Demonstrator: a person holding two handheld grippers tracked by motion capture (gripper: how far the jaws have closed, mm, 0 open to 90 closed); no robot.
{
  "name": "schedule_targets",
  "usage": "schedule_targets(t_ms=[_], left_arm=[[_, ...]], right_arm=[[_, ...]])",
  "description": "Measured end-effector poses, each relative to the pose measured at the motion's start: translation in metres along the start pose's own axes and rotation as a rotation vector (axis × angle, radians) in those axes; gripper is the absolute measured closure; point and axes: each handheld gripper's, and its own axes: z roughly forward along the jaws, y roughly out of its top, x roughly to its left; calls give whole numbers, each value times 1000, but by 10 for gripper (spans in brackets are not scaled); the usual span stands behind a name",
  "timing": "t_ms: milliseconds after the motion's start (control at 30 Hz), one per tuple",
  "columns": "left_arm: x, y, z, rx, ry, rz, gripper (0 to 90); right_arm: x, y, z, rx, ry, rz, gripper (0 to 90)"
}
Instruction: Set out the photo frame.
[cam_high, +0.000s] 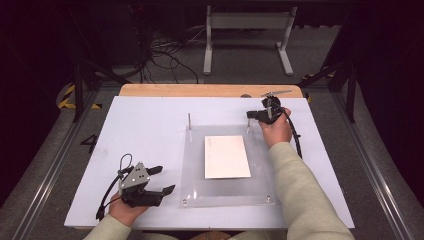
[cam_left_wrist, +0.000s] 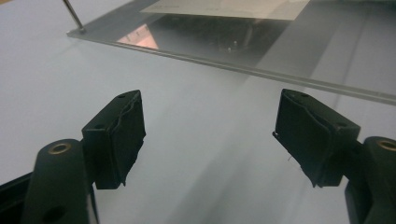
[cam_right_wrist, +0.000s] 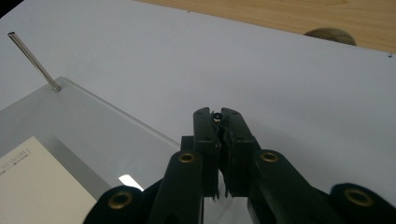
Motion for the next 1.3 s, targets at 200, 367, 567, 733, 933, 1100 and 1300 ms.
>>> schedule_targets(t_ms=[200,367,567,733,933,1100,1300], left_arm=[[-10,1,10,4,28,107,208],[-15,5,18,-24,32,124,189],[-23,13,26,-83,8,160,190],[-38,21,32,-133,-22,262,213],[-45,23,34,-148,10,339,326],[-40,23,30,-170,48,311,425],[-37,23,28,-179,57,297,448]], right_arm=[[-3,1,1,0,10,24,856],[-4,1,2,4,19,29,856],[-4,3,2,15,14,48,855],[-3,3,2,21,9,57,854],[-3,3,2,22,11,73,849],[-4,1,0,16,29,86,840],[-5,-1,-4,18,42,111,807]])
